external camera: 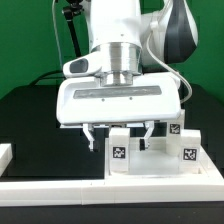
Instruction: Assemble square table
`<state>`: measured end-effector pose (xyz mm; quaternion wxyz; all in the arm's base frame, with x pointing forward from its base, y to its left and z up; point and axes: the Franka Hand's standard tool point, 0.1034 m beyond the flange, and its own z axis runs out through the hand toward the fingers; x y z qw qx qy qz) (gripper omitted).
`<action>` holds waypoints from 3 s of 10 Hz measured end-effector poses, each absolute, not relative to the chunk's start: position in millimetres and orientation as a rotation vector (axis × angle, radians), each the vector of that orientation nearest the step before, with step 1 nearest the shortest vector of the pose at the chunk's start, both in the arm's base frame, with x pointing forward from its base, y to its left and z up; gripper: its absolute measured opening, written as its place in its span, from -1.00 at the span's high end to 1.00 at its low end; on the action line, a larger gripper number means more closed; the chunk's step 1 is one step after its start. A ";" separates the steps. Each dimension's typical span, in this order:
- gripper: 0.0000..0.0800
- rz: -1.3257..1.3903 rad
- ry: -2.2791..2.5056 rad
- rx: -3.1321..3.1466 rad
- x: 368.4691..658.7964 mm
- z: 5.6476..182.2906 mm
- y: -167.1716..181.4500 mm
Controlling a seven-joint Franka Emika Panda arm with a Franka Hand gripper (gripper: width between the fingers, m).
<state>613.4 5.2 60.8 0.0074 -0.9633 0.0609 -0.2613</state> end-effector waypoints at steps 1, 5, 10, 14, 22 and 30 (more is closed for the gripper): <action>-0.62 -0.817 0.190 -3.012 613.4 60.8 5.1; -0.62 -0.582 0.201 -2.994 610.9 98.4 -0.2; -0.62 -0.109 0.270 -2.920 623.6 100.7 17.5; -0.62 -0.070 0.274 -2.914 623.7 99.3 14.1; -0.30 0.034 0.323 -2.957 627.0 74.7 2.2; 0.27 0.077 0.964 -2.818 628.0 74.8 1.0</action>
Offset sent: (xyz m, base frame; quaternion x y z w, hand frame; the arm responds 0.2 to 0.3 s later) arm -0.0094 -0.0193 0.0481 0.0005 -0.0942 0.0131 0.9955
